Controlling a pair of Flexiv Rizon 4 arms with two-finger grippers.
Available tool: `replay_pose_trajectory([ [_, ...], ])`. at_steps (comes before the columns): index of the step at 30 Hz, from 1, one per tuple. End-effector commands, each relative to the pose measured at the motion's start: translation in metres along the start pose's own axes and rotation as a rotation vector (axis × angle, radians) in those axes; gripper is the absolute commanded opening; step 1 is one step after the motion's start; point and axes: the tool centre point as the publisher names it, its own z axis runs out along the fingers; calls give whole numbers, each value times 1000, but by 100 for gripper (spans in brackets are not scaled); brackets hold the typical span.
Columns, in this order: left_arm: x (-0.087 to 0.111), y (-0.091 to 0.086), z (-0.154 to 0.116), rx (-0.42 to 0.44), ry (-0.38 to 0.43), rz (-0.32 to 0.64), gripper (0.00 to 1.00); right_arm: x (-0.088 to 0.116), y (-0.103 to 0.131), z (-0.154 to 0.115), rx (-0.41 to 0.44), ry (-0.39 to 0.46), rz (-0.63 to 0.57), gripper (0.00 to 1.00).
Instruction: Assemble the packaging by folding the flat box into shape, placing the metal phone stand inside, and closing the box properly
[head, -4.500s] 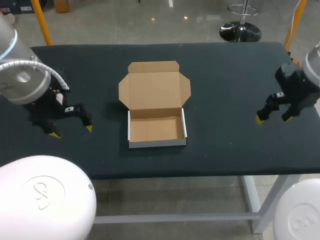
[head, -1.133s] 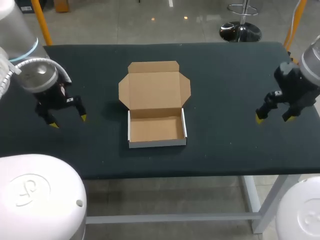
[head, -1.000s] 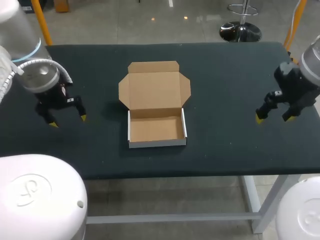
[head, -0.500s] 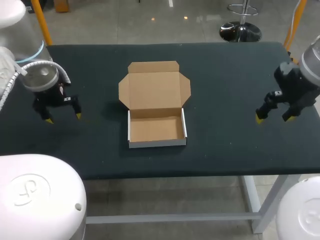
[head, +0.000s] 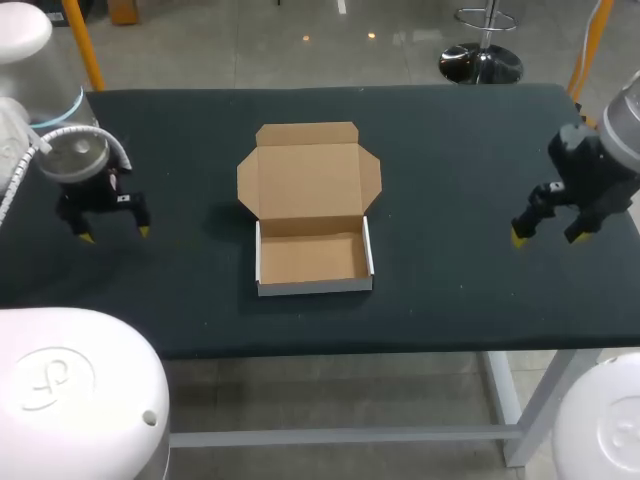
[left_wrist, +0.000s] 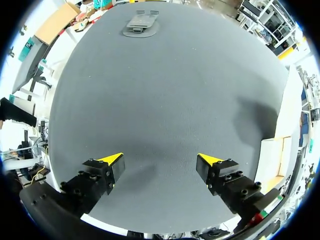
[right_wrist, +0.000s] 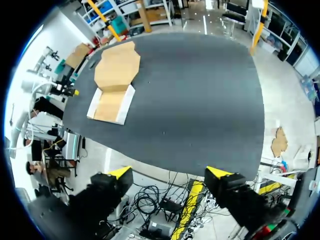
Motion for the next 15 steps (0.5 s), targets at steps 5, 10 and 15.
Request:
replay_pose_trajectory([
  [5,-11,-27,17,-22,-7,8,100,0,0,-3,5,-1,0,100],
  [10,-19,-39,25,-32,-17,13,100,0,0,-3,5,-1,0,100],
  [15,-25,-52,30,-34,-22,16,100,0,0,-3,5,-1,0,100],
])
